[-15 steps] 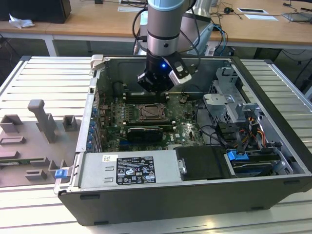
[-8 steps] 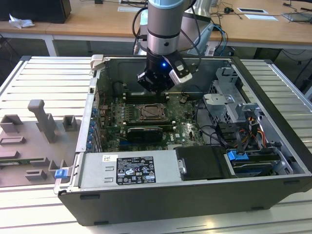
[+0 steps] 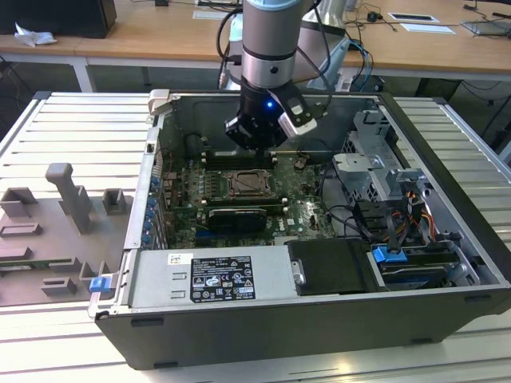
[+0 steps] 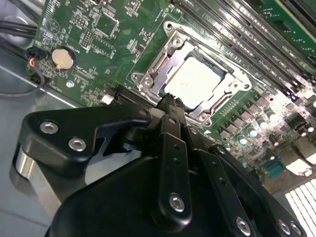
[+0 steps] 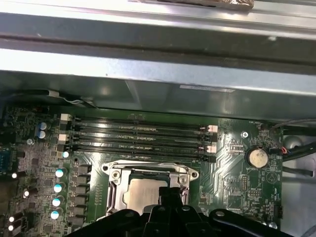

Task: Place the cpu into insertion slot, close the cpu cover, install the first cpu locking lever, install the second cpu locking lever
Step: 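Install the second cpu locking lever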

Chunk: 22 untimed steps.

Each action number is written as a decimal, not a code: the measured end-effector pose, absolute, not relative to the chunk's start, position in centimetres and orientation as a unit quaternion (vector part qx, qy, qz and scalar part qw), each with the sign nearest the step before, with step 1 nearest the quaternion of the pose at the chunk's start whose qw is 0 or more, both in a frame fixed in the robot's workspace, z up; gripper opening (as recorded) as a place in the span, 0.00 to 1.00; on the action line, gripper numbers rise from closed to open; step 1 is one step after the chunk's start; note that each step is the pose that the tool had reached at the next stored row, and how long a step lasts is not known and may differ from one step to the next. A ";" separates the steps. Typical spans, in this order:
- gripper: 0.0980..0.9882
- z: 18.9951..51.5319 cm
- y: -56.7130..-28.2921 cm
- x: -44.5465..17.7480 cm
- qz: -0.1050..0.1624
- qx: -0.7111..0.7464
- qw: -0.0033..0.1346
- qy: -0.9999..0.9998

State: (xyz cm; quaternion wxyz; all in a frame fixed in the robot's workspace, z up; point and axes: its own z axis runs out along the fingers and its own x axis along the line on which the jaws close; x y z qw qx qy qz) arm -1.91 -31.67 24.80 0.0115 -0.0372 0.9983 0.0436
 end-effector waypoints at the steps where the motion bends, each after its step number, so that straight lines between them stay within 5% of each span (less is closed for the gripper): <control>1: 0.01 25.0 -31.7 -1.9 0.044 -0.037 0.011 0.998; 22: 0.01 25.5 -34.2 -1.9 0.044 -0.037 0.012 0.998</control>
